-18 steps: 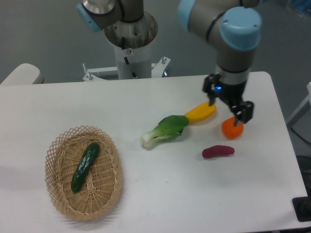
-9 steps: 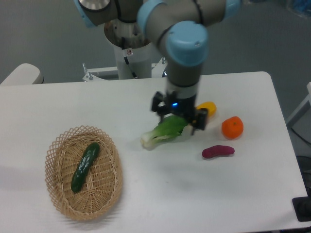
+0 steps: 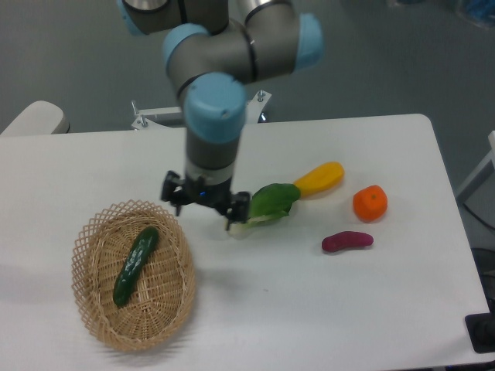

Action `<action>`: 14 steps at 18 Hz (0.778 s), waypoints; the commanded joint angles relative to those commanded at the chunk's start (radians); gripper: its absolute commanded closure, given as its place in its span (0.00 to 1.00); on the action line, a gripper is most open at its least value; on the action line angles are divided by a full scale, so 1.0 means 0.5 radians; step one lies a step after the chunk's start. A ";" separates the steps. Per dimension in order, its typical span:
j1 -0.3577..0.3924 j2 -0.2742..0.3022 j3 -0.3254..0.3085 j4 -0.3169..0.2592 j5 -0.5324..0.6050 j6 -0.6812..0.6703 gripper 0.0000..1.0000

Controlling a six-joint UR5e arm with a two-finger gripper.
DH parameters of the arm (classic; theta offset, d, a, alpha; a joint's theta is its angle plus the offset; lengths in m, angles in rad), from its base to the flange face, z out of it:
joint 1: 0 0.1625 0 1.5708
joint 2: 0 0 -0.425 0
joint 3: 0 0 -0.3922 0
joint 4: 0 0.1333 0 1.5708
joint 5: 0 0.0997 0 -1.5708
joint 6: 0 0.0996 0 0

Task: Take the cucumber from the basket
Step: 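Move the open gripper across the table toward the wicker basket, then lower the gripper into the basket around the green cucumber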

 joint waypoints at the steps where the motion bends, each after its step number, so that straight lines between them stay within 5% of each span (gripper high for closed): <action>1: -0.034 -0.028 -0.040 0.089 0.006 -0.021 0.00; 6: -0.154 -0.120 -0.157 0.359 0.012 -0.110 0.00; 14: -0.316 -0.298 -0.160 0.513 0.138 -0.187 0.00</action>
